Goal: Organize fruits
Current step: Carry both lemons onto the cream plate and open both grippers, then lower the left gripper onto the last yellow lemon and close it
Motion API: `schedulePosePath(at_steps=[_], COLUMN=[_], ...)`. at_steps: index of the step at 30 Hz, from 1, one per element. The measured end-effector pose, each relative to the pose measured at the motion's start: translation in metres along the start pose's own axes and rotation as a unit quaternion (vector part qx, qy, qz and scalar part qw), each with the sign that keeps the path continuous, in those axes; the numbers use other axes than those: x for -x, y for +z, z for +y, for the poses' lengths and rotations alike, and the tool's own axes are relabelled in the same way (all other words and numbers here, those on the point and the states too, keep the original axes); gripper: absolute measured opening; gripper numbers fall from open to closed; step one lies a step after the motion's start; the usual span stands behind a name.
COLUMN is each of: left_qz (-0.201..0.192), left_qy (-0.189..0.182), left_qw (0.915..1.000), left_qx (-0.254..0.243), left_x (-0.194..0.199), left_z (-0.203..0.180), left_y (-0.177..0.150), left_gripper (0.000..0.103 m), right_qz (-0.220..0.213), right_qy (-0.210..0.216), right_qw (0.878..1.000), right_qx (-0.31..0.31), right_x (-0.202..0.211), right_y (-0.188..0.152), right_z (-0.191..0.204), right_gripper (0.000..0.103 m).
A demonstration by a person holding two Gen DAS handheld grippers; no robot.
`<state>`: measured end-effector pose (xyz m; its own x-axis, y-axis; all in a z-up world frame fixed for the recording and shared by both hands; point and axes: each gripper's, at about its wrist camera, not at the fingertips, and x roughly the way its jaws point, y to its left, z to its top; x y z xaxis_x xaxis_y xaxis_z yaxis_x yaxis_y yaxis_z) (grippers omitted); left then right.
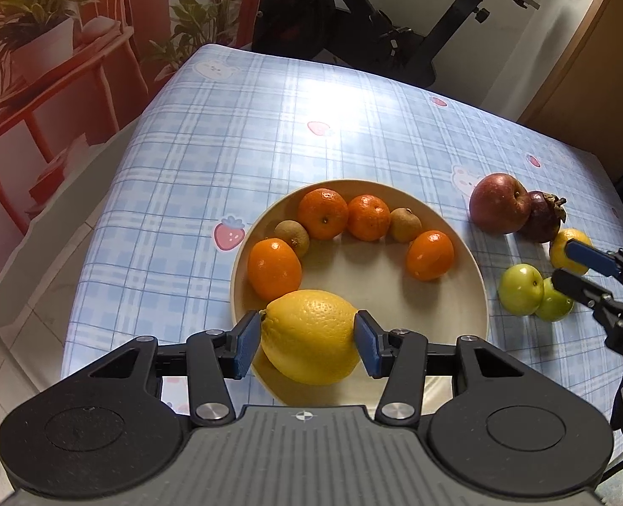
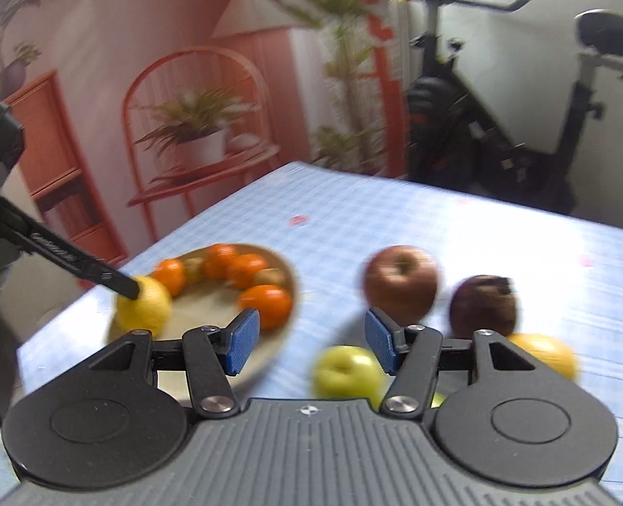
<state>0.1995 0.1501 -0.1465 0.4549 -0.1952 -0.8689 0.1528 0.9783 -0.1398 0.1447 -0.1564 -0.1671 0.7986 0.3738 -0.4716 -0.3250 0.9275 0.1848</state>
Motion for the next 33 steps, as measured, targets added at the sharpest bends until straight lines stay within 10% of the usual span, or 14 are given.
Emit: schedulePosePath(at_steps=[16,23,33], left_qz=[-0.044,-0.103,-0.031], left_qy=[0.053,-0.004,-0.129], left_qw=[0.9972,0.9918,0.9904], left_qx=[-0.031,-0.077,-0.041], left_x=[0.022,0.022,-0.046], left_z=[-0.068,-0.149,-0.229], left_y=[0.016,0.037,0.042], left_gripper=[0.050,0.053,0.054], right_qz=[-0.036,-0.028,0.010], right_qy=[-0.066,-0.078,-0.059], right_qw=[0.994,0.994,0.998], right_qx=[-0.079,-0.069,0.003], right_x=[0.042,0.039,0.026], right_y=[-0.040,-0.048,-0.049], right_z=[-0.089,-0.096,-0.094], right_gripper=[0.060,0.070,0.070])
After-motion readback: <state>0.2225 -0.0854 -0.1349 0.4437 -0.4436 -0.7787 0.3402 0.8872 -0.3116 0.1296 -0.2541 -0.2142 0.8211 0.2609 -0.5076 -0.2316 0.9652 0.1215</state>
